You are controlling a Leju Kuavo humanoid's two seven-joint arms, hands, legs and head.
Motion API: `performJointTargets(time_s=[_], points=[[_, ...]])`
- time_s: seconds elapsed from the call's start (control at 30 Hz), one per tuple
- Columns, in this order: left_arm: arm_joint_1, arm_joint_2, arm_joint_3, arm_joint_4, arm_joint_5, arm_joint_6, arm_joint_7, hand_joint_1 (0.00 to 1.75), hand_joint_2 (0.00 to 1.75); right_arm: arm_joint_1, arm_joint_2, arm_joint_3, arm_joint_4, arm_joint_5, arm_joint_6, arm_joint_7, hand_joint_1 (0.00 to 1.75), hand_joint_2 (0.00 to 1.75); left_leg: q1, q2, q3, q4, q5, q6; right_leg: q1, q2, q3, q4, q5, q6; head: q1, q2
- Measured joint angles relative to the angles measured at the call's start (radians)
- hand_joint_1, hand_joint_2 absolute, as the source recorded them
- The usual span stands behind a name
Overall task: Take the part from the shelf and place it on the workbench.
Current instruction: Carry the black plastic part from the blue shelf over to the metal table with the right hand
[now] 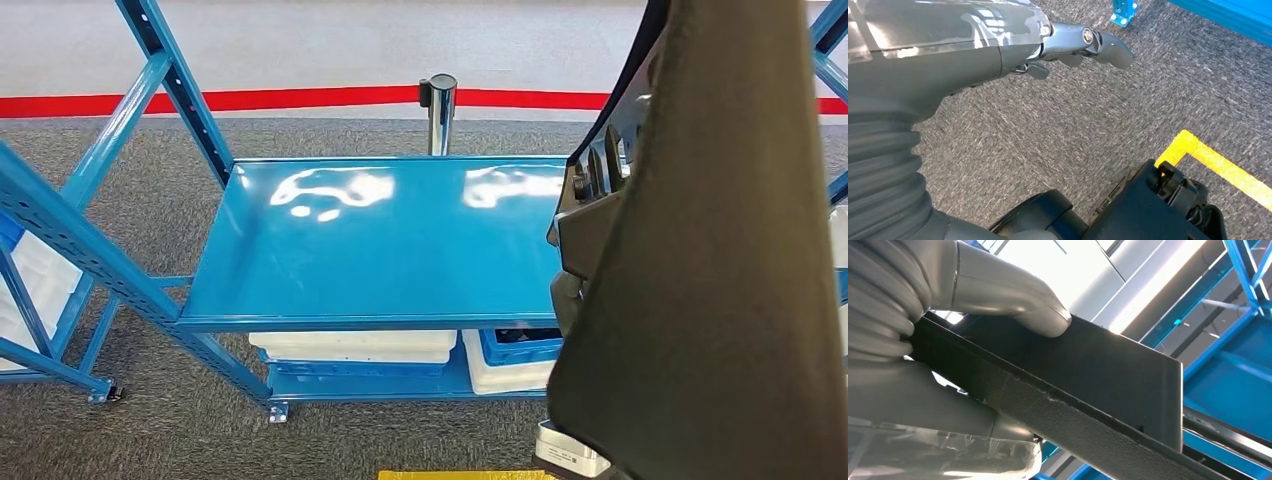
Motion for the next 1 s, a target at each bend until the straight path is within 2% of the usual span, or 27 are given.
performJointTargets(time_s=[0.03, 0.07, 0.17, 0.2, 0.23, 0.27, 0.33, 0.37, 0.4, 0.43, 0.5, 0.53, 0.57, 0.67, 0.7, 0.73, 0.77, 0.83, 0.87, 0.9, 0.93, 1.0], points=[[0.000, 0.002, 0.000, 0.000, -0.002, 0.000, 0.002, 0.00, 1.75, 0.002, 0.001, -0.001, -0.001, -0.002, 0.000, -0.002, 1.68, 1.75, -0.001, -0.001, -0.001, 0.004, -0.001, -0.008, -0.001, 0.002, 0.021, -0.046, 0.017, -0.004, 0.001, 0.000], [0.000, 0.004, 0.000, 0.000, -0.003, 0.000, 0.004, 0.00, 1.75, 0.005, 0.001, -0.002, -0.001, -0.003, 0.000, -0.004, 1.68, 1.75, -0.004, -0.002, -0.002, 0.005, -0.001, -0.015, -0.001, 0.004, 0.029, -0.066, 0.021, -0.009, -0.001, 0.000], [-0.001, 0.006, -0.001, 0.000, -0.009, 0.000, 0.006, 0.00, 1.75, 0.013, 0.004, -0.004, -0.002, -0.007, 0.000, -0.010, 1.68, 1.75, -0.002, -0.002, -0.001, 0.001, 0.003, -0.033, 0.000, 0.006, 0.024, -0.065, 0.024, -0.033, -0.021, 0.000], [-0.001, 0.006, -0.001, 0.000, -0.011, 0.000, 0.006, 0.00, 1.75, 0.013, 0.006, -0.004, -0.002, -0.008, 0.000, -0.012, 1.68, 1.75, 0.001, 0.000, -0.005, 0.012, -0.008, -0.037, -0.002, 0.005, 0.024, -0.066, 0.027, -0.040, -0.028, 0.000], [-0.001, 0.007, -0.002, 0.000, -0.014, 0.000, 0.006, 0.00, 1.75, 0.014, 0.007, -0.004, -0.003, -0.009, 0.001, -0.014, 1.68, 1.75, 0.002, 0.001, -0.016, 0.045, -0.034, -0.039, -0.004, 0.003, 0.024, -0.067, 0.030, -0.047, -0.035, 0.000], [-0.002, 0.007, -0.003, 0.000, -0.015, 0.000, 0.006, 0.00, 1.75, 0.015, 0.008, -0.004, -0.003, -0.010, 0.001, -0.015, 1.68, 1.75, 0.002, 0.003, -0.035, 0.100, -0.071, -0.040, -0.004, 0.001, 0.023, -0.067, 0.032, -0.052, -0.043, 0.000], [-0.006, 0.008, -0.006, -0.001, -0.018, 0.000, 0.006, 0.00, 1.75, 0.017, 0.010, -0.004, -0.002, -0.011, 0.001, -0.016, 1.68, 1.75, 0.001, 0.004, -0.078, 0.239, -0.143, -0.040, -0.001, -0.004, 0.020, -0.066, 0.034, -0.058, -0.057, 0.000], [-0.008, 0.008, -0.007, -0.001, -0.019, -0.001, 0.007, 0.00, 1.75, 0.018, 0.011, -0.004, -0.002, -0.012, 0.001, -0.016, 1.68, 1.75, 0.001, 0.004, -0.086, 0.282, -0.159, -0.041, 0.000, -0.005, 0.019, -0.066, 0.035, -0.059, -0.061, 0.000], [-0.009, 0.009, -0.009, -0.001, -0.020, -0.002, 0.008, 0.00, 1.75, 0.019, 0.012, -0.004, -0.002, -0.012, 0.001, -0.016, 1.68, 1.75, 0.001, 0.004, -0.077, 0.286, -0.157, -0.041, 0.000, -0.006, 0.019, -0.065, 0.036, -0.059, -0.064, 0.000], [-0.009, 0.010, -0.010, -0.001, -0.022, -0.003, 0.009, 0.00, 1.75, 0.019, 0.013, -0.004, -0.002, -0.012, 0.001, -0.016, 1.68, 1.75, 0.002, 0.005, -0.049, 0.248, -0.137, -0.041, 0.000, -0.006, 0.019, -0.064, 0.036, -0.059, -0.065, 0.000], [-0.006, 0.013, -0.013, -0.001, -0.026, -0.006, 0.013, 0.00, 1.75, 0.019, 0.015, -0.004, -0.002, -0.011, 0.001, -0.016, 1.68, 1.75, 0.003, 0.004, 0.029, 0.111, -0.087, -0.041, 0.000, -0.005, 0.017, -0.058, 0.035, -0.053, -0.071, 0.000], [-0.005, 0.014, -0.014, 0.000, -0.027, -0.008, 0.014, 0.00, 1.75, 0.019, 0.016, -0.004, -0.002, -0.011, 0.001, -0.016, 1.68, 1.75, 0.003, 0.003, 0.056, 0.056, -0.073, -0.040, 0.002, -0.005, 0.014, -0.054, 0.035, -0.048, -0.074, 0.000], [-0.003, 0.014, -0.016, 0.000, -0.028, -0.009, 0.015, 0.00, 1.75, 0.019, 0.016, -0.004, -0.002, -0.010, 0.001, -0.016, 1.68, 1.75, 0.001, 0.002, 0.066, 0.027, -0.069, -0.038, 0.004, -0.005, 0.009, -0.051, 0.037, -0.041, -0.074, 0.000], [-0.002, 0.014, -0.017, 0.000, -0.029, -0.009, 0.017, 0.00, 1.75, 0.019, 0.017, -0.004, -0.002, -0.008, 0.001, -0.016, 1.68, 1.75, -0.004, -0.001, 0.055, 0.022, -0.066, -0.021, 0.004, -0.006, 0.003, -0.053, 0.044, -0.022, -0.070, 0.000], [-0.002, 0.014, -0.018, 0.000, -0.029, -0.009, 0.018, 0.00, 1.75, 0.020, 0.018, -0.005, -0.002, -0.007, 0.001, -0.016, 1.68, 1.75, -0.005, 0.001, 0.053, 0.021, -0.062, -0.013, 0.004, -0.006, -0.001, -0.047, 0.035, -0.019, -0.068, 0.000], [-0.003, 0.015, -0.018, 0.000, -0.030, -0.009, 0.019, 0.00, 1.75, 0.020, 0.018, -0.006, -0.002, -0.006, 0.001, -0.016, 1.68, 1.75, -0.004, 0.003, 0.049, 0.018, -0.057, -0.005, 0.004, -0.006, -0.011, -0.024, 0.013, -0.017, -0.065, 0.000], [-0.004, 0.015, -0.018, 0.000, -0.030, -0.009, 0.020, 0.00, 1.75, 0.020, 0.019, -0.007, -0.002, -0.006, 0.001, -0.016, 1.68, 1.75, -0.004, 0.006, 0.045, 0.017, -0.053, 0.002, 0.005, -0.006, -0.029, 0.020, -0.020, -0.016, -0.060, 0.000], [-0.005, 0.017, -0.019, 0.000, -0.030, -0.009, 0.022, 0.00, 1.75, 0.021, 0.020, -0.009, -0.002, -0.005, 0.001, -0.015, 1.68, 1.75, -0.007, 0.010, 0.032, 0.018, -0.045, 0.012, 0.008, -0.006, -0.078, 0.149, -0.092, -0.016, -0.045, 0.000], [-0.005, 0.018, -0.019, 0.000, -0.030, -0.009, 0.023, 0.00, 1.75, 0.022, 0.020, -0.010, -0.002, -0.005, 0.001, -0.015, 1.68, 1.75, -0.009, 0.011, 0.026, 0.018, -0.041, 0.014, 0.008, -0.006, -0.094, 0.199, -0.110, -0.016, -0.038, 0.000], [-0.005, 0.019, -0.019, 0.000, -0.030, -0.009, 0.023, 0.00, 1.75, 0.023, 0.020, -0.010, -0.002, -0.005, 0.001, -0.015, 1.68, 1.75, -0.011, 0.012, 0.020, 0.019, -0.037, 0.015, 0.009, -0.006, -0.095, 0.218, -0.109, -0.017, -0.032, 0.000], [-0.006, 0.019, -0.019, 0.000, -0.030, -0.009, 0.023, 0.00, 1.75, 0.024, 0.020, -0.010, -0.002, -0.004, 0.001, -0.014, 1.68, 1.75, -0.012, 0.012, 0.017, 0.019, -0.034, 0.014, 0.009, -0.006, -0.077, 0.198, -0.090, -0.018, -0.027, 0.000], [-0.006, 0.019, -0.019, -0.001, -0.030, -0.009, 0.022, 0.00, 1.75, 0.022, 0.022, -0.010, -0.002, -0.001, 0.001, -0.011, 1.68, 1.75, -0.012, 0.012, 0.013, 0.020, -0.029, 0.010, 0.012, -0.006, 0.003, 0.067, -0.035, -0.023, -0.017, 0.000]])
